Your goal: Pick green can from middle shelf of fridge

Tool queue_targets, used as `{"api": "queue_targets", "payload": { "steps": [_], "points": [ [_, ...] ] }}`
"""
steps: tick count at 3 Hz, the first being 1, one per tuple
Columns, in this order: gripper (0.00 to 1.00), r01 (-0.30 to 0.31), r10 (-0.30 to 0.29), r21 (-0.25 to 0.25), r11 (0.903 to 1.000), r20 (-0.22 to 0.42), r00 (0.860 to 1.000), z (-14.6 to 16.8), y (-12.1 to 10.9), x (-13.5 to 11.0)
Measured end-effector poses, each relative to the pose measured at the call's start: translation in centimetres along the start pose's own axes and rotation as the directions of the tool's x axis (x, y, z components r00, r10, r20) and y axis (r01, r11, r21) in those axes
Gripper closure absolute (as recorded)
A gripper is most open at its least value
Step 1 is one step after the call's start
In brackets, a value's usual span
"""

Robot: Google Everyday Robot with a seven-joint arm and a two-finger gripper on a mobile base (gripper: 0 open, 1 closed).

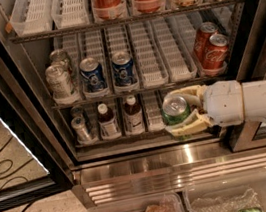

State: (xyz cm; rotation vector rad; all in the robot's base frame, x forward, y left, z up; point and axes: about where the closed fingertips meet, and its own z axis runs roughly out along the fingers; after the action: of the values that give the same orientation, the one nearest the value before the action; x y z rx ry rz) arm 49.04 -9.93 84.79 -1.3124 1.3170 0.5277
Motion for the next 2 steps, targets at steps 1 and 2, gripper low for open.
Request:
{"api": "queue_targets", "payload": {
  "steps": [1, 2],
  "points": [
    [1.00, -0.011, 0.011, -0.028, 0.9995, -0.006, 1.000, 0.0, 3.0, -0.1],
    [1.00, 0.009, -0.007, 0.062, 0.9980, -0.036, 0.999, 0.4, 6.5, -1.4]
  ]
}}
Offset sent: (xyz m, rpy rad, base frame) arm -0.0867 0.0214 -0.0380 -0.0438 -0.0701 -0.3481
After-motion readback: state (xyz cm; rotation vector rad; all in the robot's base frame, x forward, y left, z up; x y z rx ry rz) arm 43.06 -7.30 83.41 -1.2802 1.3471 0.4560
